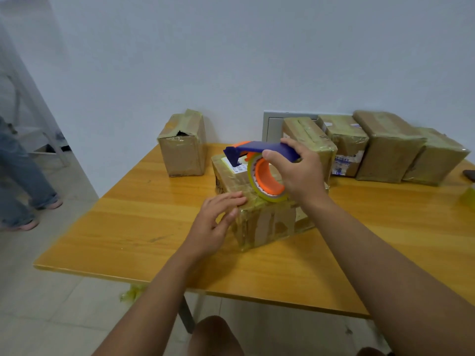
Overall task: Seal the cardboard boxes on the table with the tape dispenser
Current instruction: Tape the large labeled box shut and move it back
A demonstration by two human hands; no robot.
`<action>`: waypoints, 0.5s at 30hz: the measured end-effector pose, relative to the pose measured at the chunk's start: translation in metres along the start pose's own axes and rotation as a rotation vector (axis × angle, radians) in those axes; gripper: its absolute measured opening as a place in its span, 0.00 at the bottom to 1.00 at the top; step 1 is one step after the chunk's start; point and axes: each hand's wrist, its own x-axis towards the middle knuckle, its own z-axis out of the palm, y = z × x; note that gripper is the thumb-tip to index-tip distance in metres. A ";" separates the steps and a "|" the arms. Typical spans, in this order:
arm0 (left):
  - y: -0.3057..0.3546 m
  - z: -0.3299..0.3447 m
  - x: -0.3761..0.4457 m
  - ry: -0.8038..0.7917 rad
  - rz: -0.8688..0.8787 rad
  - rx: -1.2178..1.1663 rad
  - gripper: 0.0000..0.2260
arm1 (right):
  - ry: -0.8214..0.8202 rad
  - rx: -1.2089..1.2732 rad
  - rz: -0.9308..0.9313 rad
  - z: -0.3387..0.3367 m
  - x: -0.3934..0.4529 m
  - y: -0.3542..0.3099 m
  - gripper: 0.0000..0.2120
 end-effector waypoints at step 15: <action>0.002 0.013 -0.002 0.054 -0.052 -0.048 0.13 | -0.018 0.071 0.013 -0.008 0.002 0.006 0.21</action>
